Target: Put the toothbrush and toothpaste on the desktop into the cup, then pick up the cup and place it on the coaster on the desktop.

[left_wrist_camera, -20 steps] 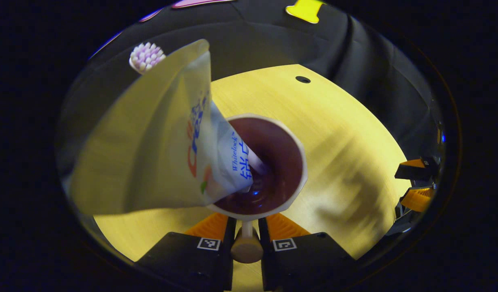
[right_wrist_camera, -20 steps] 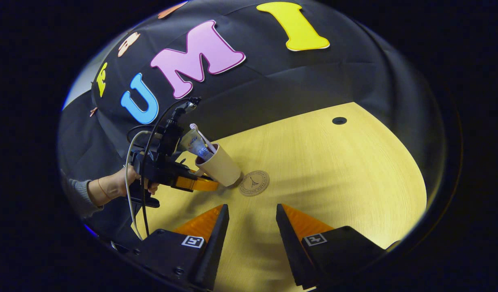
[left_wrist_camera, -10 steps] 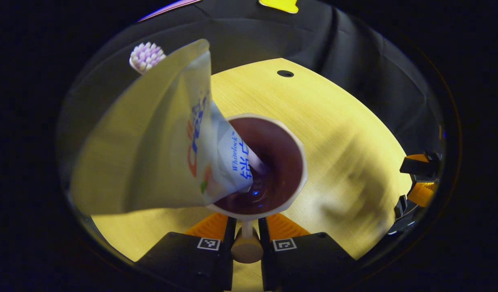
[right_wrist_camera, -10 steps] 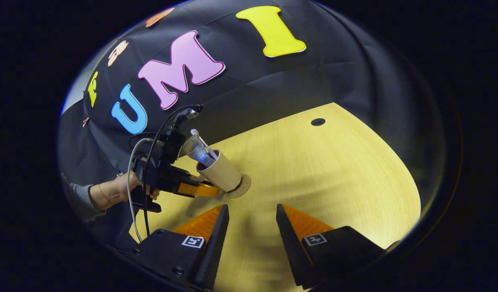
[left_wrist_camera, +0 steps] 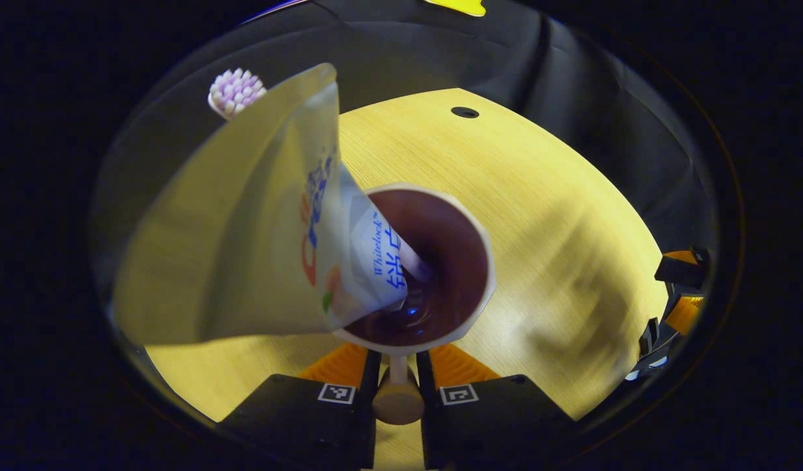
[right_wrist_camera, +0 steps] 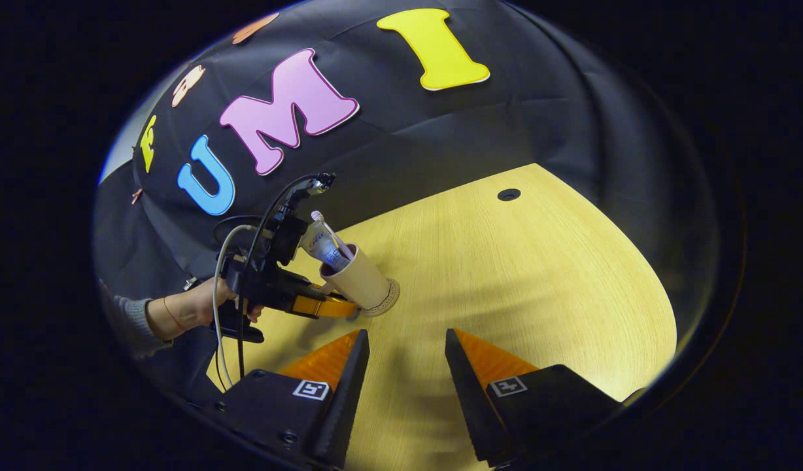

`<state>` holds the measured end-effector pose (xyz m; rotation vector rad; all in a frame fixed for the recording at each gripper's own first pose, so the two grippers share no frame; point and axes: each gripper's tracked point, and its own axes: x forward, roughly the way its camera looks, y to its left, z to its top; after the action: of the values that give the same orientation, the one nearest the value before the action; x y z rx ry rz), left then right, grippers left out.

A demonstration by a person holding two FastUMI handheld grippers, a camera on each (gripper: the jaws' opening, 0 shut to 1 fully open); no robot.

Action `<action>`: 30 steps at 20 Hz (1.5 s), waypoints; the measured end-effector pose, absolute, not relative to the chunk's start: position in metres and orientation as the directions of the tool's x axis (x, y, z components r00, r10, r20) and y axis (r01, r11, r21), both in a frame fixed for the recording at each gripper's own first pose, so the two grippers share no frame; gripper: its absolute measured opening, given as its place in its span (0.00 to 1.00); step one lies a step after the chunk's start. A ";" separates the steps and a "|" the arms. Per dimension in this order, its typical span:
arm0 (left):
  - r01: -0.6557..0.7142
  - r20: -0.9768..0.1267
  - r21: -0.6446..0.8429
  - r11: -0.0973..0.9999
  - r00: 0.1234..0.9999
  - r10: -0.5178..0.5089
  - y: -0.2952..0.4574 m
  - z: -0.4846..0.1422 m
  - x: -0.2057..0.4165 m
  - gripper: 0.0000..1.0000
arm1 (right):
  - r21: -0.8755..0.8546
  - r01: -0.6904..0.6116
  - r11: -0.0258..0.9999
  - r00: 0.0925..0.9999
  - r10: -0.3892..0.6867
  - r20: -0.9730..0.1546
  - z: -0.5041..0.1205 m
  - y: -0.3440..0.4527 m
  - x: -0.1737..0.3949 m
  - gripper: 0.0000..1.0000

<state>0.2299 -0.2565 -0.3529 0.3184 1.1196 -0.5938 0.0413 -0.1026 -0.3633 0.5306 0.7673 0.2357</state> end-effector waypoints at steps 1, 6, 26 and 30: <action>0.594 -0.910 -0.054 0.803 0.301 -0.284 -0.257 -0.353 0.229 0.33 | 0.537 -0.011 0.844 0.702 0.389 -0.597 -0.364 -0.102 0.042 0.73; 0.614 -0.907 -0.086 0.785 0.279 -0.317 -0.257 -0.344 0.229 0.33 | 0.549 0.005 0.836 0.701 0.388 -0.598 -0.365 -0.103 0.044 0.73; 0.635 -0.777 0.002 0.772 0.487 -0.399 -0.259 -0.277 0.197 0.87 | 0.524 -0.009 0.852 0.733 0.361 -0.576 -0.337 -0.078 0.047 0.90; 0.602 -0.710 0.004 0.798 0.564 -0.422 -0.242 -0.233 0.179 0.89 | 0.515 -0.013 0.857 0.743 0.353 -0.568 -0.314 -0.062 0.040 0.98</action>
<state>0.1795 -0.2424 -0.2333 0.2583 0.7600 -0.6101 0.0402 -0.0617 -0.3137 0.5116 0.7106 0.2103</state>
